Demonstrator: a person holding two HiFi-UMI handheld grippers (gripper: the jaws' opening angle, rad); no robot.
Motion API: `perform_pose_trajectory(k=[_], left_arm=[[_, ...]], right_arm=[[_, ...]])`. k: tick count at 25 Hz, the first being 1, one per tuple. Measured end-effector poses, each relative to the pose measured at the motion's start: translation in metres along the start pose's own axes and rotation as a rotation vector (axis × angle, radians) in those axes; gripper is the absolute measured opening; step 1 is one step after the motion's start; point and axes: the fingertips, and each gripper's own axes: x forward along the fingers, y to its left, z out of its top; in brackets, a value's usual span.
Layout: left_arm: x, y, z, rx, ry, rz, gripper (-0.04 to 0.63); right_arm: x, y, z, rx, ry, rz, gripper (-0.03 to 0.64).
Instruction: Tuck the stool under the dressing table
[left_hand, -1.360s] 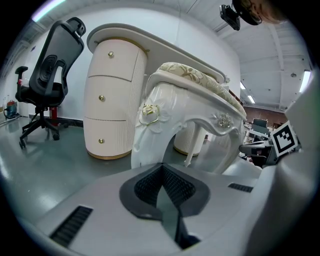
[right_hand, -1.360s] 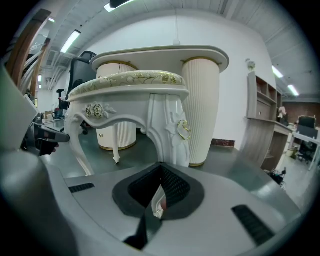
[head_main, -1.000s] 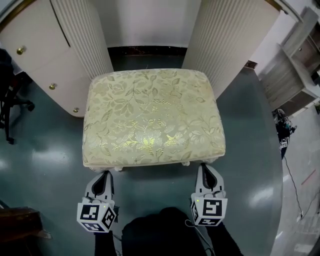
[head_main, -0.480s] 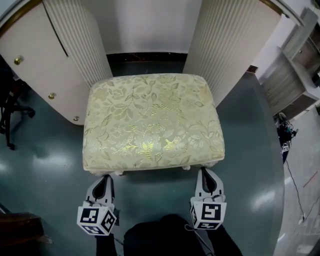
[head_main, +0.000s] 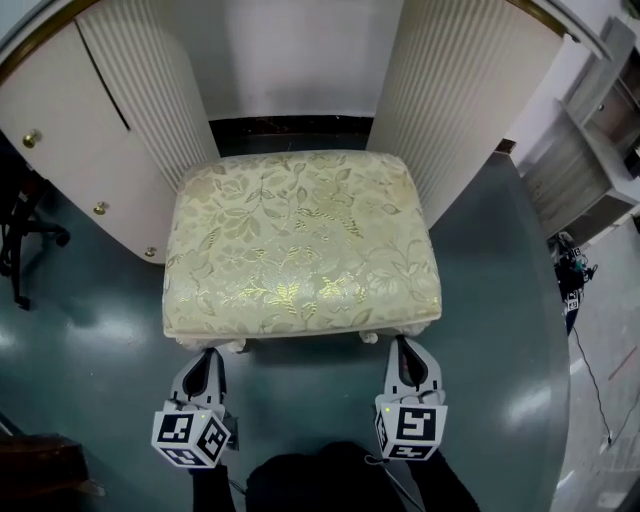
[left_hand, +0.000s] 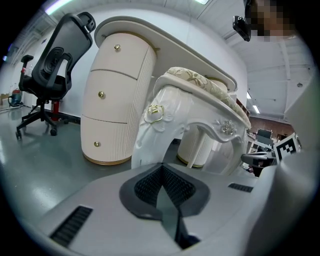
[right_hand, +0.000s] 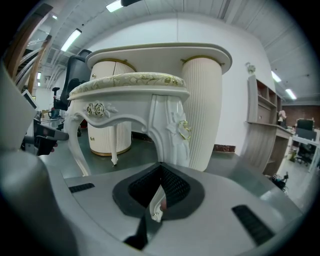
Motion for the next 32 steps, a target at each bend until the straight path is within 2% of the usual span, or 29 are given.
perform_pose_trajectory(k=[9,18,32], left_arm=[[0.003,-0.002,0.000,0.008,-0.038,0.000,0.008],[0.010,0.000,-0.004,0.055,-0.084,-0.044,0.008],[0.012,0.000,-0.004,0.058,-0.094,-0.003,0.008]], right_arm=[[0.007,-0.003,0.000,0.018,-0.026,-0.012,0.003],[0.016,-0.005,-0.002,0.041,-0.082,-0.061,0.003],[0.018,-0.005,-0.001,0.034,-0.100,-0.027,0.003]])
